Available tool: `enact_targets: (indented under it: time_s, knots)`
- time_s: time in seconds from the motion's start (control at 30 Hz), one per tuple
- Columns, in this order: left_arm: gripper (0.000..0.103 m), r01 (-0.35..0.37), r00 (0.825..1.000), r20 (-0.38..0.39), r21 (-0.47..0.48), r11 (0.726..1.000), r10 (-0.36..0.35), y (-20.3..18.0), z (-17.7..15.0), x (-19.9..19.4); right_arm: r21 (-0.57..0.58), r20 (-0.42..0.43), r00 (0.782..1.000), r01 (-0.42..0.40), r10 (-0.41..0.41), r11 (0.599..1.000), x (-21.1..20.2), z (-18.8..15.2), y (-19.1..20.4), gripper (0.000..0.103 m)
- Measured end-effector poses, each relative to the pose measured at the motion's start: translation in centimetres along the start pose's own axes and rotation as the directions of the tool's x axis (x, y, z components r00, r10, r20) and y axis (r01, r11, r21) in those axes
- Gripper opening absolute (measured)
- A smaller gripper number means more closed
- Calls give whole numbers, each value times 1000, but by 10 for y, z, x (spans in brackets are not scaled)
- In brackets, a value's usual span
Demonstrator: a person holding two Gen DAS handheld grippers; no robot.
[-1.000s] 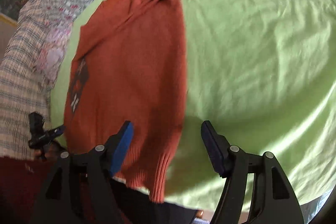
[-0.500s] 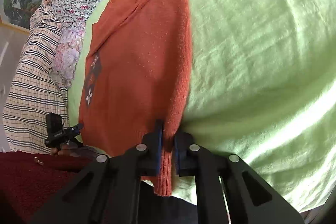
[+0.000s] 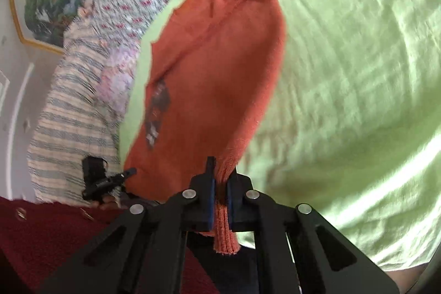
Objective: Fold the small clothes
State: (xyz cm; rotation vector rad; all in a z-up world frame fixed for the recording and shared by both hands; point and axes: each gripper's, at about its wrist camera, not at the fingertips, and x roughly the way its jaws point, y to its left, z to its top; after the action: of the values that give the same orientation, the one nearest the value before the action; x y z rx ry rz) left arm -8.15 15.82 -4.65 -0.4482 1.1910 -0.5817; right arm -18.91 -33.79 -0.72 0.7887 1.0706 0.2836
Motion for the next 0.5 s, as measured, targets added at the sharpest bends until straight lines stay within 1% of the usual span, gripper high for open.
enact_targets:
  time_s: [0.13,0.23,0.3,0.37,0.5]
  knots:
    - [5,12,996,90,28,1000,-15,-16,39,-15,2,63,996,-59,59,998,-4,22,15,7]
    - [5,32,985,168,37,999,-38,-25,77,-25,-17,121,989,-88,90,996,-7,51,29,7]
    - [5,35,978,206,46,998,-44,-29,100,-27,-24,159,982,-97,100,995,-13,66,33,7]
    - [5,22,969,244,55,998,-35,-32,128,-25,-36,202,973,-105,110,994,-15,89,39,7]
    - [4,-23,952,306,58,998,4,-32,191,-14,-65,238,966,-90,103,994,-8,139,47,7]
